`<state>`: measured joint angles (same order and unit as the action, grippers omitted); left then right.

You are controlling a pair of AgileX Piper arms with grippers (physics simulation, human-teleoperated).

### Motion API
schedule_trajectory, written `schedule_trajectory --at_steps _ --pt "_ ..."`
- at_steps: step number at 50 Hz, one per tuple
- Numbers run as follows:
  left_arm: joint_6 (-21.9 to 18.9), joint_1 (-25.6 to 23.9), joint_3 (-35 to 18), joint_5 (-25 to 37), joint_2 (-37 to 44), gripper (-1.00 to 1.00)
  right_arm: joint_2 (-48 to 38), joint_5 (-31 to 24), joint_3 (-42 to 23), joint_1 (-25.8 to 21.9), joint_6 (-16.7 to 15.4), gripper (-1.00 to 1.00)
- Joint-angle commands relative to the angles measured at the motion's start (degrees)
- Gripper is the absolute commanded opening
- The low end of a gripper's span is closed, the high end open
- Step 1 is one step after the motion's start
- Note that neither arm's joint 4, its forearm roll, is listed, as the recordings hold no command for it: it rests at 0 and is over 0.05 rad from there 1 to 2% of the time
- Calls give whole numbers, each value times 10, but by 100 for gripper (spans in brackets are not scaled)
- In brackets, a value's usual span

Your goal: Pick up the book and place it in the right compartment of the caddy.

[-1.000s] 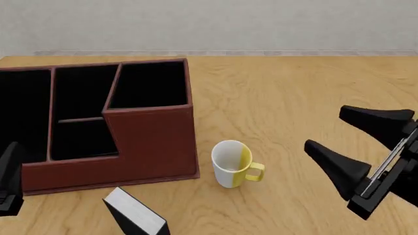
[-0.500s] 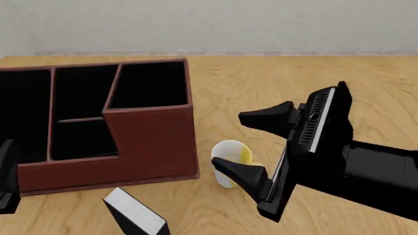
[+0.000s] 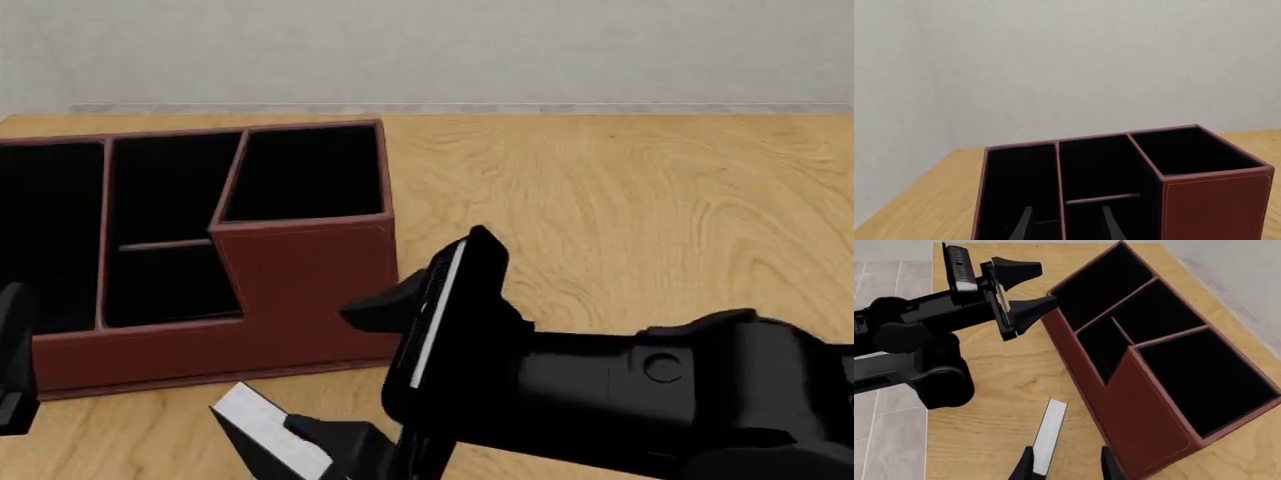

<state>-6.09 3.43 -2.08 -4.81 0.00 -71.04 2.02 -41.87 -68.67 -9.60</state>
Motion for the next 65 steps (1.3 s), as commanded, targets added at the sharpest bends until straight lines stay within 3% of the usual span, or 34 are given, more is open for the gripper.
schedule_trajectory --at_steps 1,5,6,65 --pt "-1 2 0 -3 0 100 -49 4 -24 -39 29 100" --pt "-1 2 3 -6 0 100 -56 3 -27 -47 39 100" --pt "-1 2 3 -7 0 100 -63 2 -32 -55 55 100" --pt "0 5 9 -13 0 100 -143 63 5 -54 108 100"
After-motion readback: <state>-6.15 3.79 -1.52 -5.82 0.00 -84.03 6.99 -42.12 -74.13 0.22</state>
